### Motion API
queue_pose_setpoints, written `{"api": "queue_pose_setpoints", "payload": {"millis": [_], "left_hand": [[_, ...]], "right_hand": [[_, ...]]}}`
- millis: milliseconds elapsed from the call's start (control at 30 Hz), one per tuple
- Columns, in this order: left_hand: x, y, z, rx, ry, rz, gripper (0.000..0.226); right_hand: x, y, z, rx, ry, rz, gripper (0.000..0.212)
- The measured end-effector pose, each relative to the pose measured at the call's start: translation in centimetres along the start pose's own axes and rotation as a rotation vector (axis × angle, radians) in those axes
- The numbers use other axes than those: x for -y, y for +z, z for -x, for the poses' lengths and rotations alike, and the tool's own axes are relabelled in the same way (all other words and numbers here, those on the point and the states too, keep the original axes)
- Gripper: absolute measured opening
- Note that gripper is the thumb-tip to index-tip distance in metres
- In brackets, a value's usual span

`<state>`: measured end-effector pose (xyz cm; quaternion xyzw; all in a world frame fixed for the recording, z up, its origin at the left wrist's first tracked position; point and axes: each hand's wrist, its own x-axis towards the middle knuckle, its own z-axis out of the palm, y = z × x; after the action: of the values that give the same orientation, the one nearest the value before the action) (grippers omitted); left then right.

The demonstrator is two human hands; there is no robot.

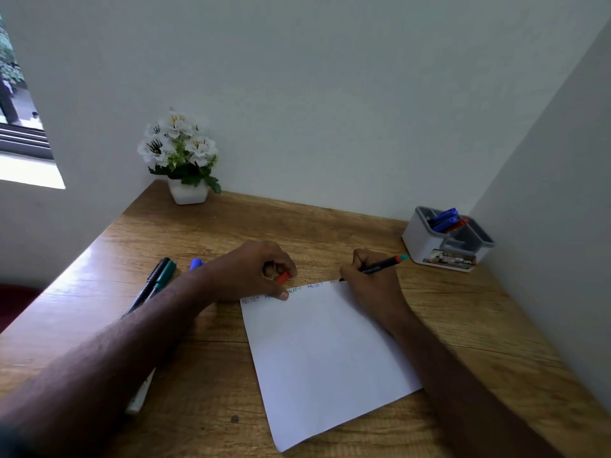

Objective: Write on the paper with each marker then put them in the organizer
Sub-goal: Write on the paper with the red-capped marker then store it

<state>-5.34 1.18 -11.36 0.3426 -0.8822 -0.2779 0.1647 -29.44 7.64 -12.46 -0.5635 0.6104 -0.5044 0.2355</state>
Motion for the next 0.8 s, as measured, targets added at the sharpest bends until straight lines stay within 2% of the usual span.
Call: {"api": "queue_pose_setpoints", "payload": {"millis": [533, 700, 800], "left_hand": [[-0.16, -0.10, 0.10, 0.000, 0.005, -0.007, 0.040], [-0.07, -0.08, 0.02, -0.005, 0.003, -0.018, 0.040], [-0.14, -0.12, 0.11, -0.017, 0.014, -0.022, 0.040]], "right_hand": [[-0.27, -0.01, -0.25, -0.009, -0.013, 0.035, 0.030], [-0.51, -0.11, -0.37, -0.083, -0.001, -0.004, 0.031], [-0.37, -0.11, -0.15, -0.070, 0.006, 0.002, 0.031]]}}
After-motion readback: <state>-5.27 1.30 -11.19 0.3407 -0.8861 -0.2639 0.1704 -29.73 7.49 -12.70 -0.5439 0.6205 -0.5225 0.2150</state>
